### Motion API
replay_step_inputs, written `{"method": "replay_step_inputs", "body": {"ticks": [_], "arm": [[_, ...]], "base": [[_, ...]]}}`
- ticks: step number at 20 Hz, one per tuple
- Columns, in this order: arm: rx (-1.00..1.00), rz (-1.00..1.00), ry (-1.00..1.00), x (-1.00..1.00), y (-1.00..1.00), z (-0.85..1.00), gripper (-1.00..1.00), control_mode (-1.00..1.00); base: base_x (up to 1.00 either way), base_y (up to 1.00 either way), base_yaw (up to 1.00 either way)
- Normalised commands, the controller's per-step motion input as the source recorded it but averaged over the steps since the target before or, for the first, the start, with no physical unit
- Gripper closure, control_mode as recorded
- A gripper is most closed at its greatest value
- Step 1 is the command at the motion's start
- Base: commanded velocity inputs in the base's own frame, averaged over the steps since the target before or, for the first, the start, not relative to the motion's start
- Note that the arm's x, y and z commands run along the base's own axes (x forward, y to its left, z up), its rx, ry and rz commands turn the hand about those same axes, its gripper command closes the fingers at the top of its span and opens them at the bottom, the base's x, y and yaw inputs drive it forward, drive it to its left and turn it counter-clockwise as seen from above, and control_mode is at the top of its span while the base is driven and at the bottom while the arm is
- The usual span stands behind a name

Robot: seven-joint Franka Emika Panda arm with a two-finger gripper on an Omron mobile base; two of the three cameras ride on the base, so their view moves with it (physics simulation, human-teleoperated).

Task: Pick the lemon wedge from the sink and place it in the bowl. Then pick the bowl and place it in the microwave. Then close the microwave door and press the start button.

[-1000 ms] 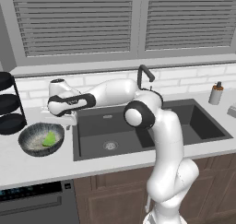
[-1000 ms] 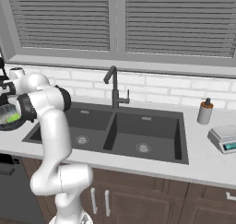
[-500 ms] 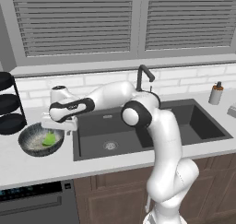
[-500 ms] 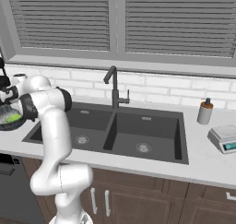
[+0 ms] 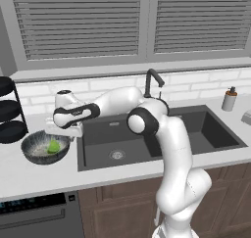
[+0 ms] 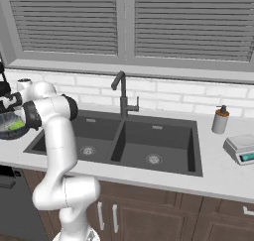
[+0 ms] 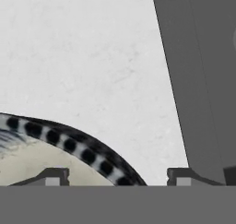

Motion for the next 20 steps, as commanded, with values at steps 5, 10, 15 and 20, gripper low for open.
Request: {"method": "replay_step_inputs", "body": {"ticks": [5,10,15,20], "arm": [[0.0,0.0,0.0,0.0,0.23,-0.22,1.0,-1.0],[0.0,0.0,0.0,-0.01,0.04,-0.09,1.0,-1.0],[0.0,-0.01,-0.01,-0.23,-0.14,0.06,1.0,-1.0],[0.0,-0.04,-0.06,-0.37,-0.32,0.14,1.0,-1.0]], "base": [[0.0,0.0,0.0],[0.0,0.0,0.0],[0.0,0.0,0.0],[0.0,0.0,0.0]]}}
